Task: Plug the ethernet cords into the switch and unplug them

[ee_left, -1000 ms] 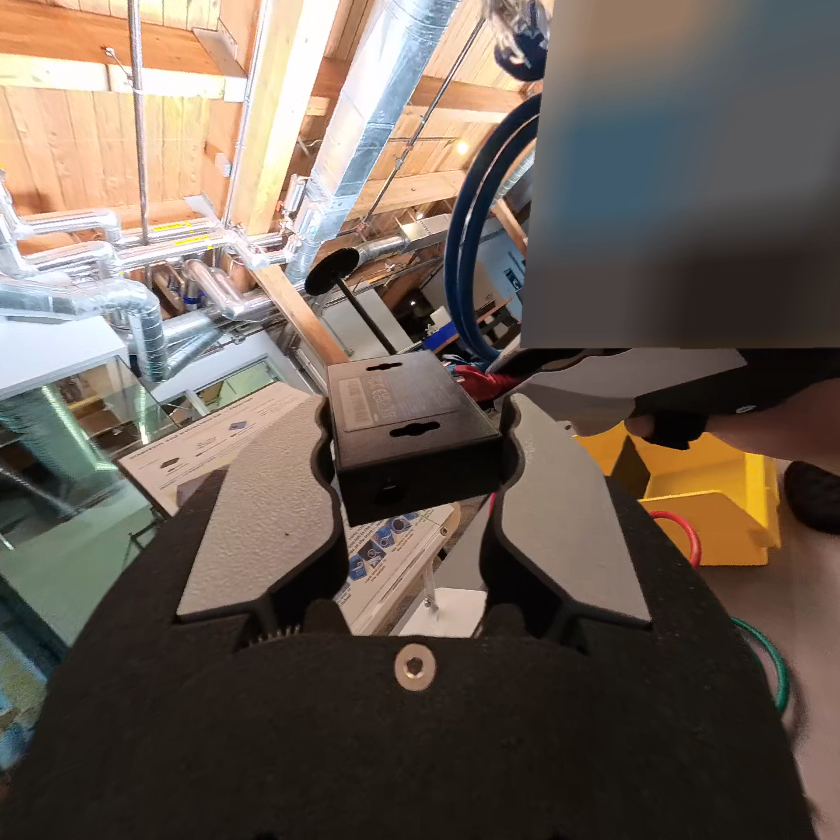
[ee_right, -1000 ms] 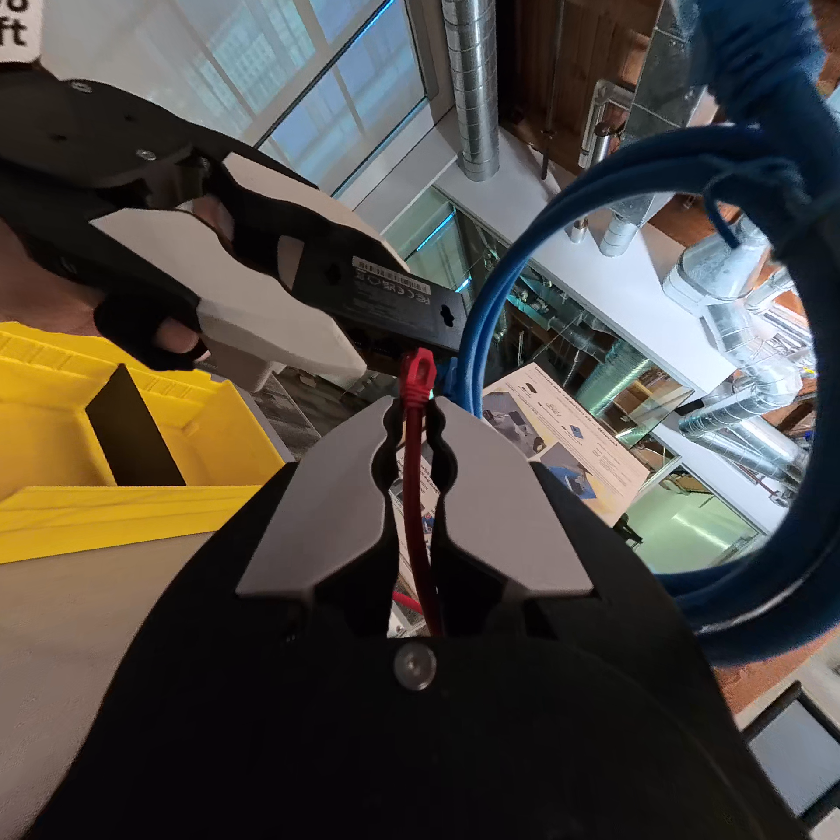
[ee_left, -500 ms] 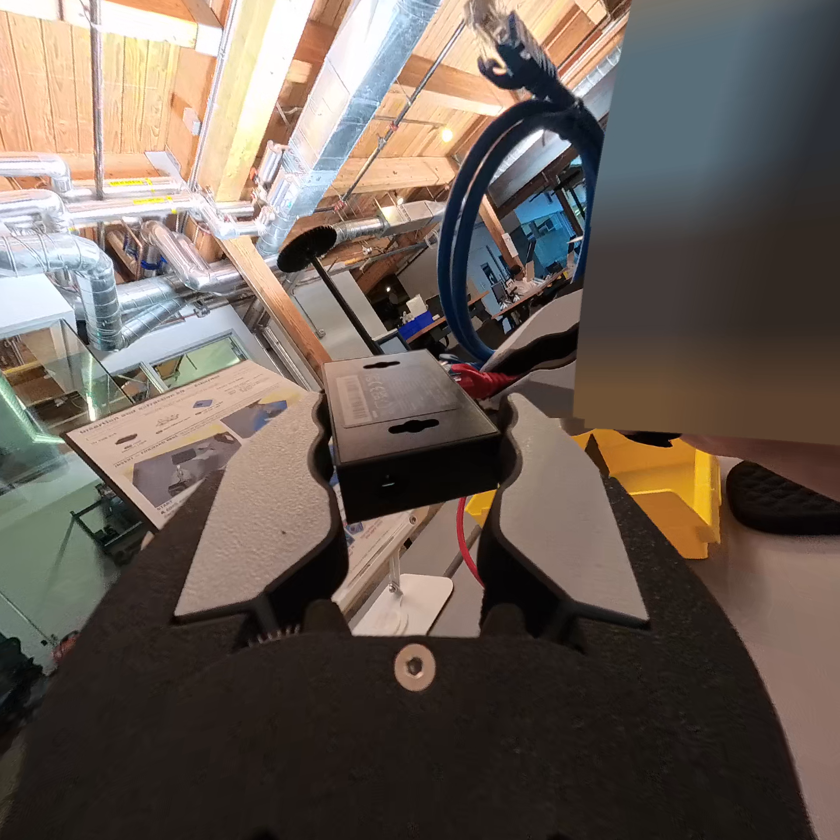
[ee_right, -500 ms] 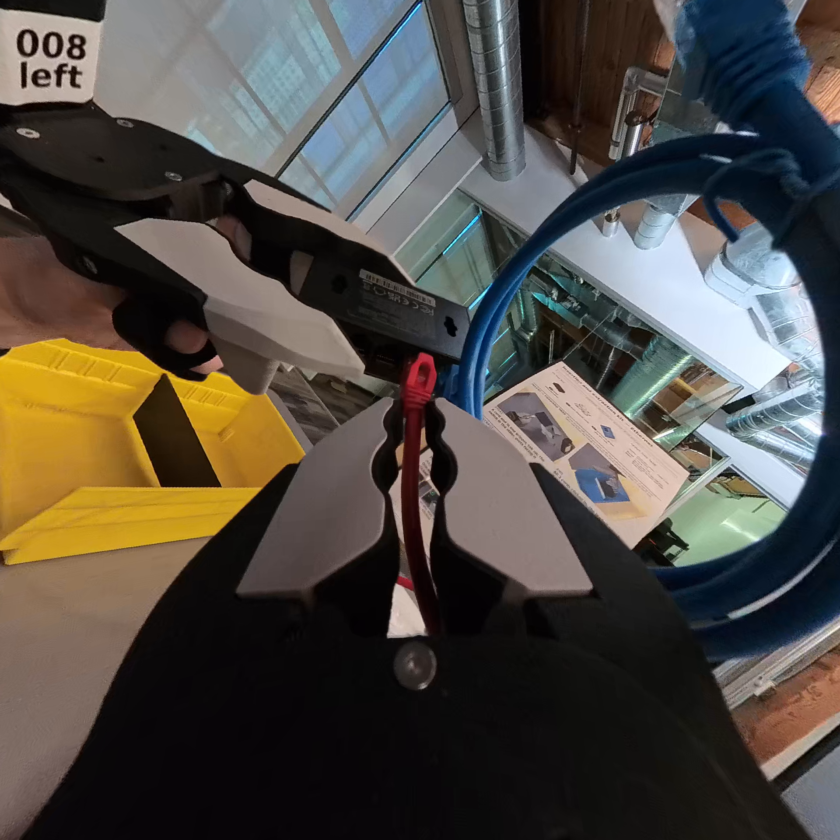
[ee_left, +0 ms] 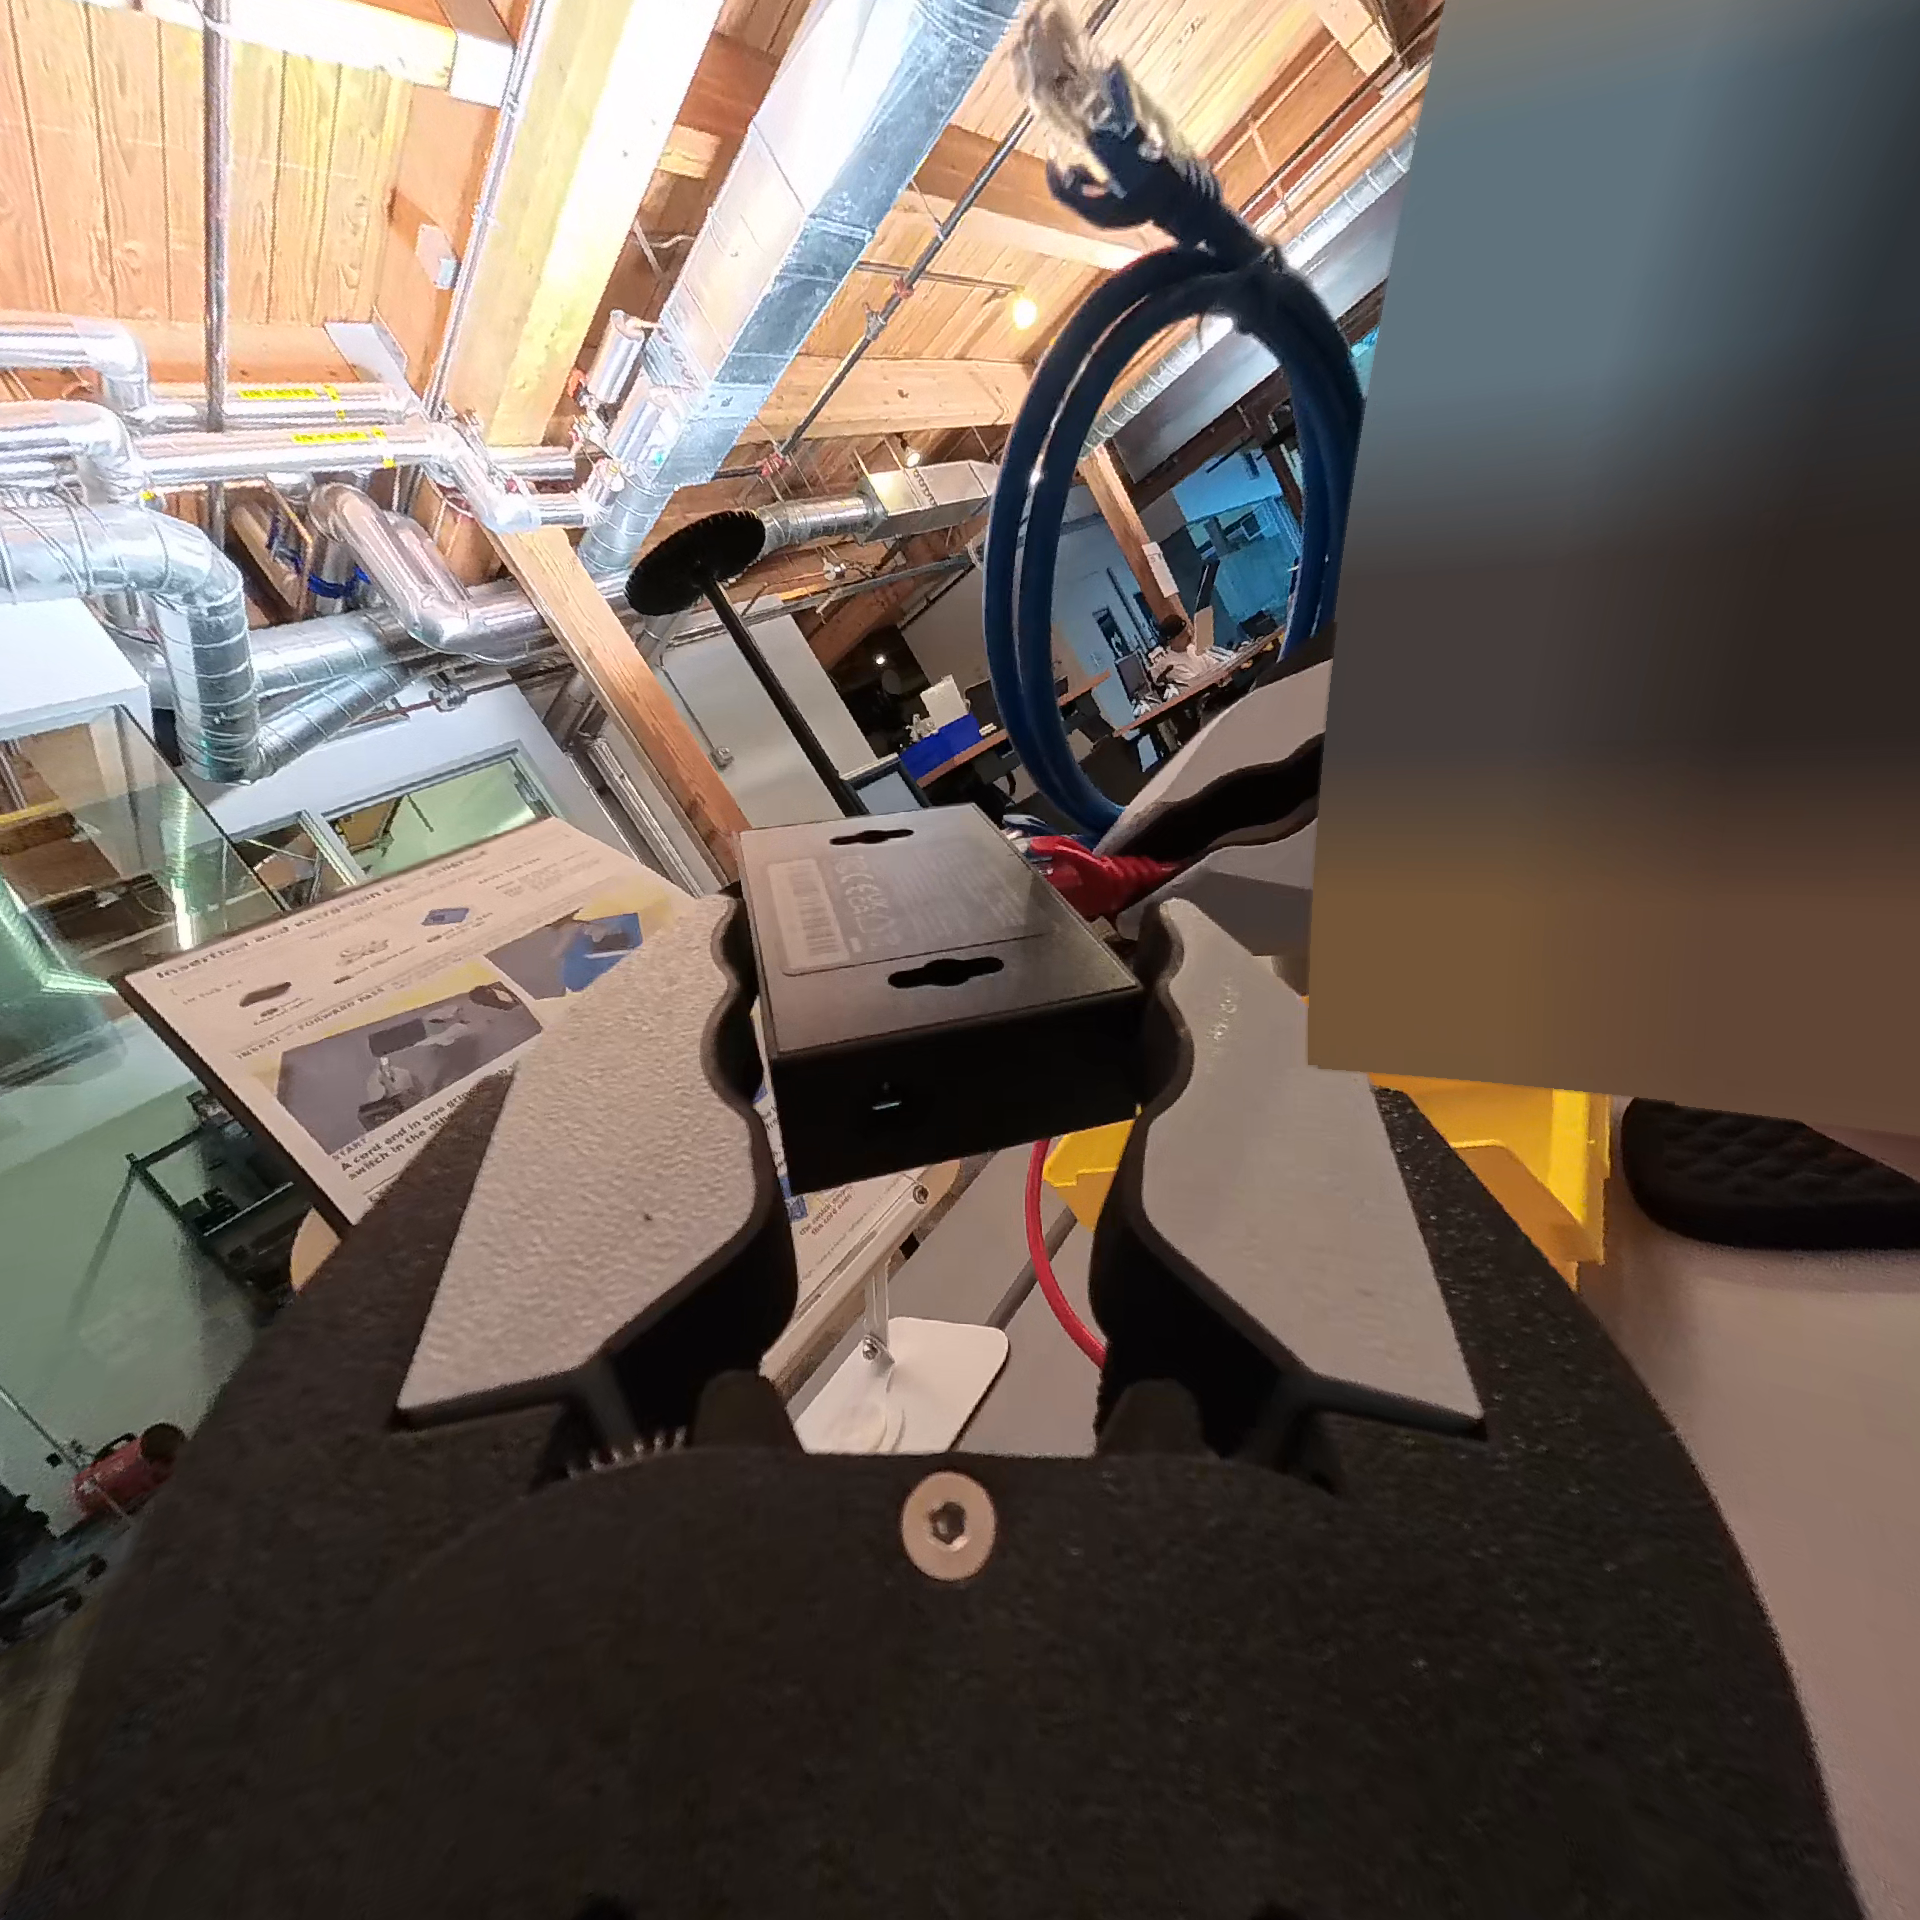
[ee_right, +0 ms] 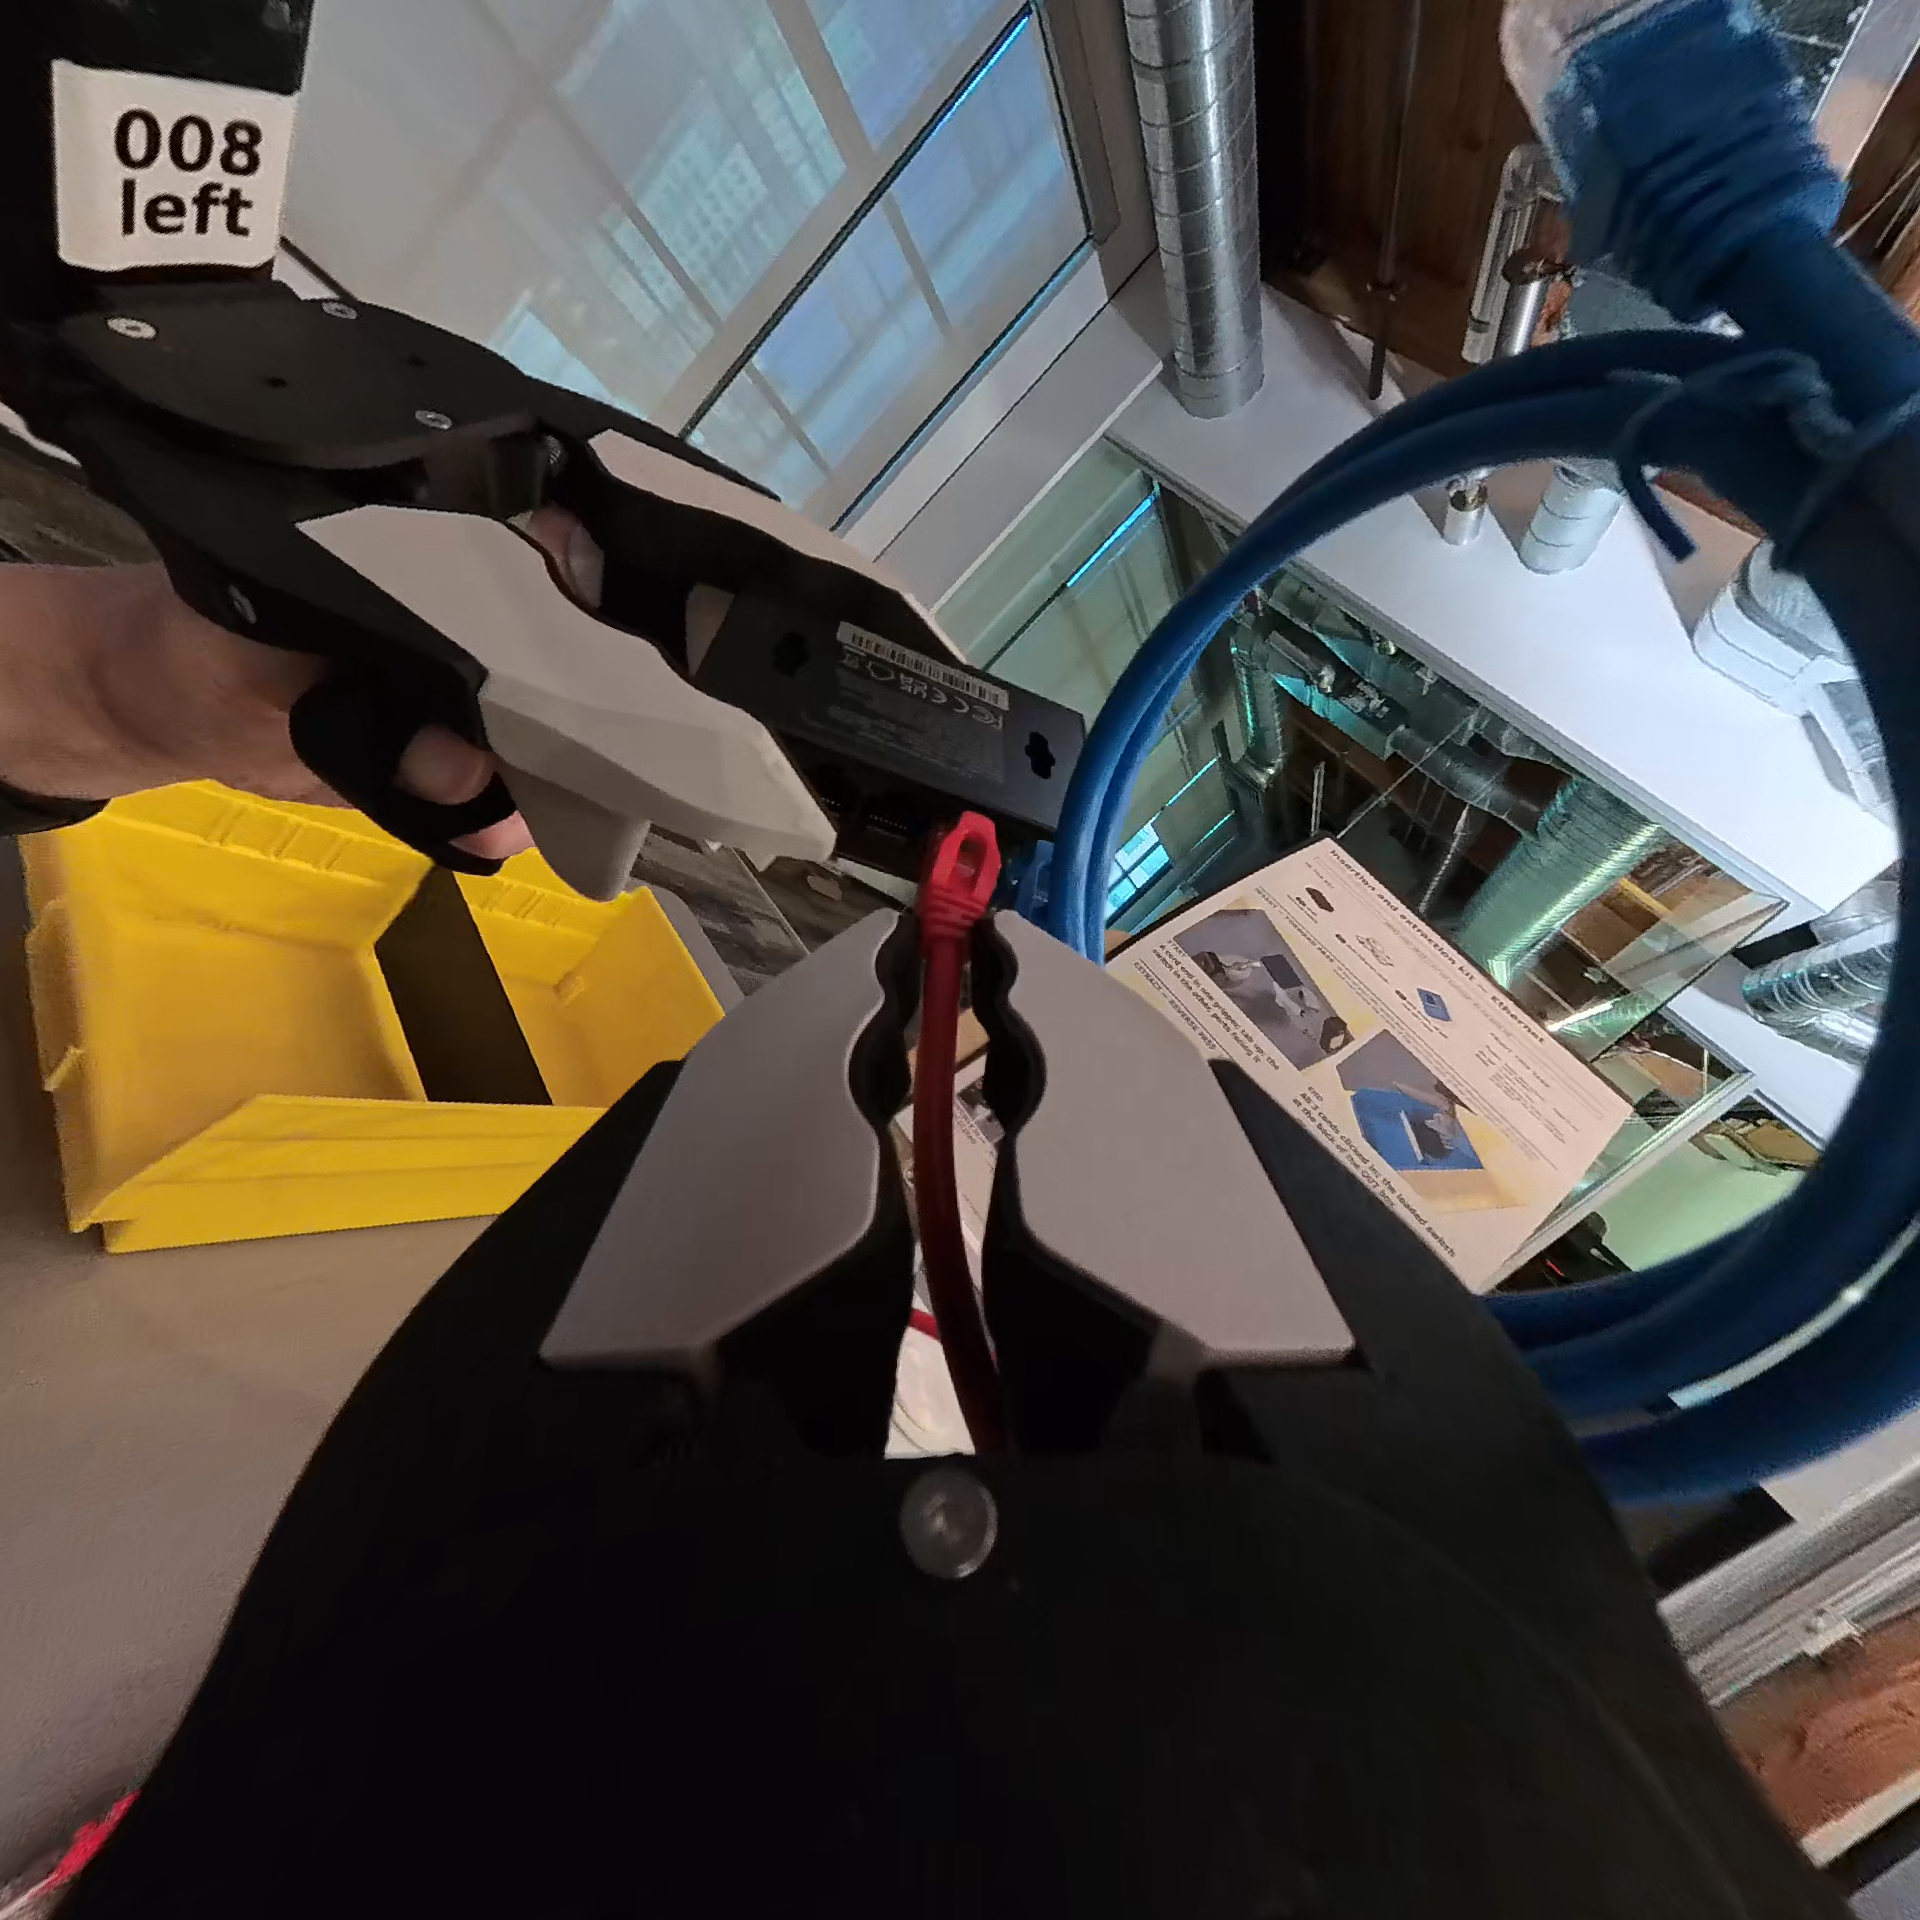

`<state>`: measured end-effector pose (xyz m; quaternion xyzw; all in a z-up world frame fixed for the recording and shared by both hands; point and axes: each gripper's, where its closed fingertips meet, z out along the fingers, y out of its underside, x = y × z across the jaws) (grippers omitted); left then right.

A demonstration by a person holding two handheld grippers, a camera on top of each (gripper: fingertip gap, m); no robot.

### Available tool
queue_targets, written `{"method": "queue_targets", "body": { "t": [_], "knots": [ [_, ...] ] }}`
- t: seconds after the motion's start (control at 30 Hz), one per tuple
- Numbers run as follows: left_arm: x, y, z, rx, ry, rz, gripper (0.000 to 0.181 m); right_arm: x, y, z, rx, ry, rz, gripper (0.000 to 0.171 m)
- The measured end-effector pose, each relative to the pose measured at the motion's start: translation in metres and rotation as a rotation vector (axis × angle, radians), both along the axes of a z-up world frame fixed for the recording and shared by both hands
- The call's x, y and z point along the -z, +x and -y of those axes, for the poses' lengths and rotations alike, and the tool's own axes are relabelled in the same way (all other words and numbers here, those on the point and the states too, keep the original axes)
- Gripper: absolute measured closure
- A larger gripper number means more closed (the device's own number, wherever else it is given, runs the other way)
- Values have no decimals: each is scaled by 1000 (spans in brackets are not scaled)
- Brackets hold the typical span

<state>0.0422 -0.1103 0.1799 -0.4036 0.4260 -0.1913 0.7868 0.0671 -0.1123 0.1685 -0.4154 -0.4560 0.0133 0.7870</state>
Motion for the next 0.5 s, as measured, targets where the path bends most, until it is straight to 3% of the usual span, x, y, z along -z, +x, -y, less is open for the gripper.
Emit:
{"method": "queue_targets", "body": {
  "t": [0.5],
  "knots": [
    [-15,-6,14,-72,154,-17,110,-9,-6,5,19,70,-74,161]
  ]
}}
